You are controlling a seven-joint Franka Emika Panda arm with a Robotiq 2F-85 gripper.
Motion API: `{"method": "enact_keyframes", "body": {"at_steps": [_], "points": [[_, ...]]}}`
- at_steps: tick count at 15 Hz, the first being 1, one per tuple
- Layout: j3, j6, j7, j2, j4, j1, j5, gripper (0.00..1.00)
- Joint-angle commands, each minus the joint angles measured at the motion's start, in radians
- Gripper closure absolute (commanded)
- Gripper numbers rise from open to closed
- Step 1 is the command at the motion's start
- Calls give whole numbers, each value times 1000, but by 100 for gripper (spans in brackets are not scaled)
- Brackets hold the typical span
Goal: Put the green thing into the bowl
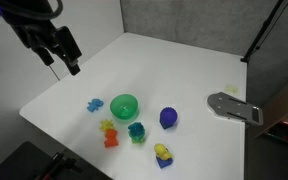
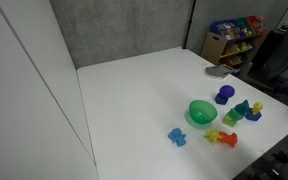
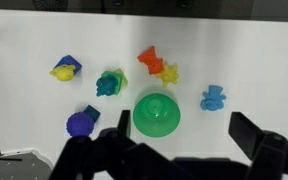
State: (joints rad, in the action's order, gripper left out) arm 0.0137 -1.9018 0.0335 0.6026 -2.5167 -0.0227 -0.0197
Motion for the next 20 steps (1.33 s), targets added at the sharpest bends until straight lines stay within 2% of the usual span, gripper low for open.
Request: {"method": "enact_keyframes", "body": {"at_steps": [1, 16, 20], "points": [[-8, 2, -5, 0, 2, 10, 5, 0], [-8, 2, -5, -1, 2, 10, 5, 0], [-11, -1, -5, -77, 63, 3, 14, 0]]}}
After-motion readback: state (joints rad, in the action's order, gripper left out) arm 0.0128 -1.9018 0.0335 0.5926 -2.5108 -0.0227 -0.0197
